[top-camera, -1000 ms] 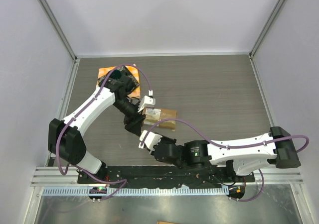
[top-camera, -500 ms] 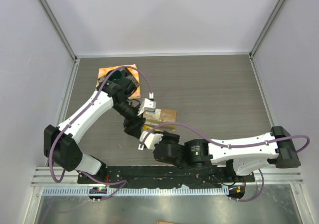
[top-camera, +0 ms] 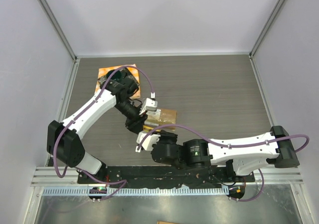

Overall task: Unpack the express box
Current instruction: Pick up the knife at the center of the board.

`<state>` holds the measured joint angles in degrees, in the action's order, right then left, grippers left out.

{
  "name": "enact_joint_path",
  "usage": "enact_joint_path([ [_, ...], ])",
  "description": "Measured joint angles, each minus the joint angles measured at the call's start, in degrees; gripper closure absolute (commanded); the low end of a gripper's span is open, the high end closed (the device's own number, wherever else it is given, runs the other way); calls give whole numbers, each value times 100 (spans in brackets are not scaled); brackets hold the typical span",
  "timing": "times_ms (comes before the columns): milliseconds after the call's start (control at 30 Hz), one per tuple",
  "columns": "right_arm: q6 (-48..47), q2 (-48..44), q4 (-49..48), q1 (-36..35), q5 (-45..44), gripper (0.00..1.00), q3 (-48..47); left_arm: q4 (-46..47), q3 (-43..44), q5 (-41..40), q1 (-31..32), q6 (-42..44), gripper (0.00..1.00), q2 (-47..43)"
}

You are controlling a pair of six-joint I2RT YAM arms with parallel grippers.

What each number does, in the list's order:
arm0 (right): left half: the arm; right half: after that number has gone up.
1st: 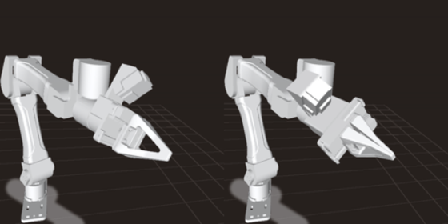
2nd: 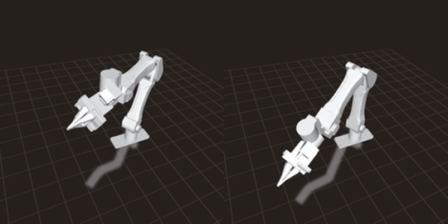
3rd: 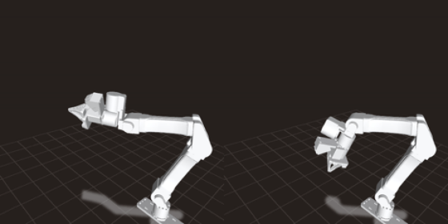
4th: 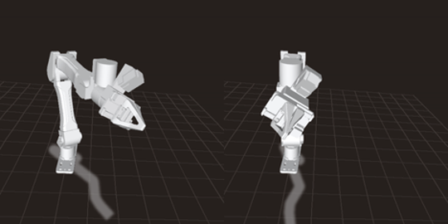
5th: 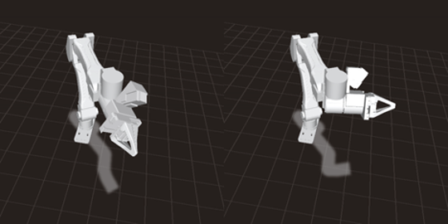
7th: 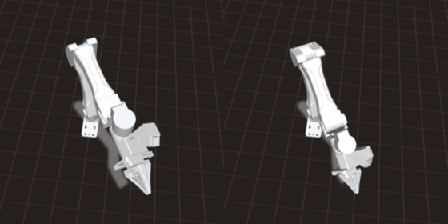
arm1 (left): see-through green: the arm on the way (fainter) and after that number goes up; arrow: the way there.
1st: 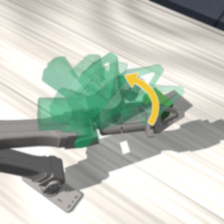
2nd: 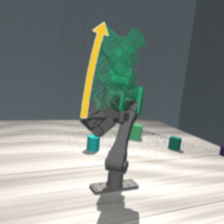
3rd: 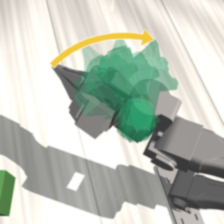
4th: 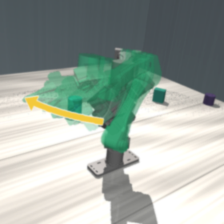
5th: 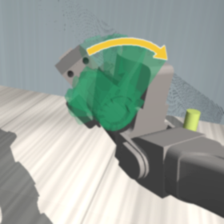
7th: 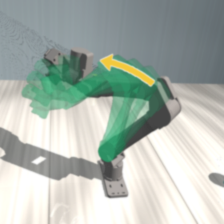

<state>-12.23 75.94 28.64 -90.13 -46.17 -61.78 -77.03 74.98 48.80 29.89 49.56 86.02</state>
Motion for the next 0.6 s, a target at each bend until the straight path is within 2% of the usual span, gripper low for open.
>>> enact_joint_path([
  [67,-44,42,-7,-26,2,89,-50,0,0,11,13,7,81,20],
  [167,-118,72,28,-39,-15,89,-66,-61,0,28,37,17,87,20],
  [333,-166,105,55,-55,-79,79,-66,-87,-2,28,76,42,92,20],
  [467,-142,92,55,-68,-177,60,-63,-81,-4,90,76,59,97,20],
  [500,-111,68,55,-59,-205,49,-63,-81,-2,116,76,63,99,22],
  [600,131,-146,-72,26,-208,31,-63,-114,105,258,72,46,100,98],
])
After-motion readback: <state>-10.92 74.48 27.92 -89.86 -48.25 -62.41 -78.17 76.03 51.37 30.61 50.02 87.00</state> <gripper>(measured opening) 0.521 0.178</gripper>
